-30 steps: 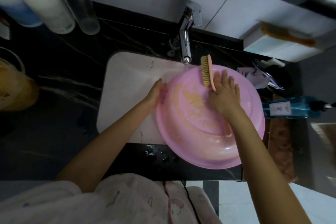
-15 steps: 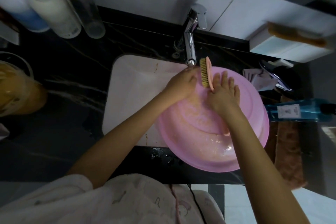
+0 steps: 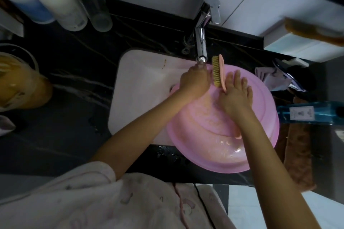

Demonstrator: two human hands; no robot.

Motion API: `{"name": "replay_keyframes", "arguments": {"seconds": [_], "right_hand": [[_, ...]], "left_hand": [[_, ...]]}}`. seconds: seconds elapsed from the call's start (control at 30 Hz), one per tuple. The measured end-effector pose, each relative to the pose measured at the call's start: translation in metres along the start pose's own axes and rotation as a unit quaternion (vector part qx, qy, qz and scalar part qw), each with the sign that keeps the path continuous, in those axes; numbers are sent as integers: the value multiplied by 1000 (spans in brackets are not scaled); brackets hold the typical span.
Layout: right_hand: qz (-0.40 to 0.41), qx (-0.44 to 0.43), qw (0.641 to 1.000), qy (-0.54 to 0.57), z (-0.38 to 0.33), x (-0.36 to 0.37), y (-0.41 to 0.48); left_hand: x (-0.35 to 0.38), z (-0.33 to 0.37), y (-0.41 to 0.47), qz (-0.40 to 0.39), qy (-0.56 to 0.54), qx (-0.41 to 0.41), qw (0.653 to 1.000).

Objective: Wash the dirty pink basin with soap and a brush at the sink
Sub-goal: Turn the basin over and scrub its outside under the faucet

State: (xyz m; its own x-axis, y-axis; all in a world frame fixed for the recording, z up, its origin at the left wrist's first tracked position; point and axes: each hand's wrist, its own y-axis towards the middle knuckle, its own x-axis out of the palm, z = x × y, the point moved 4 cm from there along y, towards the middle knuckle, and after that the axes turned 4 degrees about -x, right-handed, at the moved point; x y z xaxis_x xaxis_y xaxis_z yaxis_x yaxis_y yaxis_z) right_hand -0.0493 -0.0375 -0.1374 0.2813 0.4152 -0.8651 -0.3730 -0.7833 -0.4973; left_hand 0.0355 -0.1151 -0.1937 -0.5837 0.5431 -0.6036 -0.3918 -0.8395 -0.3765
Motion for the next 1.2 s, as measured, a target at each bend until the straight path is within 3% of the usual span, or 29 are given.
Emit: {"name": "replay_keyframes", "arguments": {"seconds": [0.07, 0.13, 0.23, 0.33, 0.43, 0.5, 0.57, 0.63, 0.77, 0.87, 0.97, 1.03, 1.13, 1.2], "right_hand": [[-1, 1, 1000, -4, 0, 0, 1], [1, 4, 1000, -5, 0, 0, 1], [9, 5, 1000, -4, 0, 0, 1], [12, 4, 1000, 0, 2, 2, 0], [12, 0, 1000, -3, 2, 2, -1], [10, 2, 1000, -5, 2, 2, -2], [10, 1, 1000, -5, 3, 2, -4], [17, -2, 1000, -4, 2, 0, -3], [18, 2, 1000, -5, 3, 3, -2], [23, -3, 1000, 3, 7, 4, -6], [25, -6, 1000, 6, 7, 4, -7], [20, 0, 1000, -2, 3, 3, -5], [19, 5, 1000, -9, 0, 3, -1], [20, 5, 1000, -7, 0, 4, -1]], "left_hand": [[-2, -19, 17, -85, -112, -32, 990], [-3, -43, 3, -107, -215, -89, 967], [5, -58, -44, -48, -250, -155, 955], [-3, -31, -56, 57, -137, -35, 988], [-1, -24, -2, -44, -167, -31, 984], [-2, -35, 13, -132, -290, -72, 945], [2, -53, -3, -144, -390, -116, 902], [14, -75, -30, -98, -410, -135, 897], [37, -93, -58, -17, -463, -94, 881], [20, -76, -32, -49, -457, -97, 883], [1, -55, -12, -124, -493, -130, 851], [1, -57, -17, -125, -502, -159, 841], [25, -82, -43, -43, -533, -186, 824], [37, -93, -62, 3, -518, -145, 843]]}}
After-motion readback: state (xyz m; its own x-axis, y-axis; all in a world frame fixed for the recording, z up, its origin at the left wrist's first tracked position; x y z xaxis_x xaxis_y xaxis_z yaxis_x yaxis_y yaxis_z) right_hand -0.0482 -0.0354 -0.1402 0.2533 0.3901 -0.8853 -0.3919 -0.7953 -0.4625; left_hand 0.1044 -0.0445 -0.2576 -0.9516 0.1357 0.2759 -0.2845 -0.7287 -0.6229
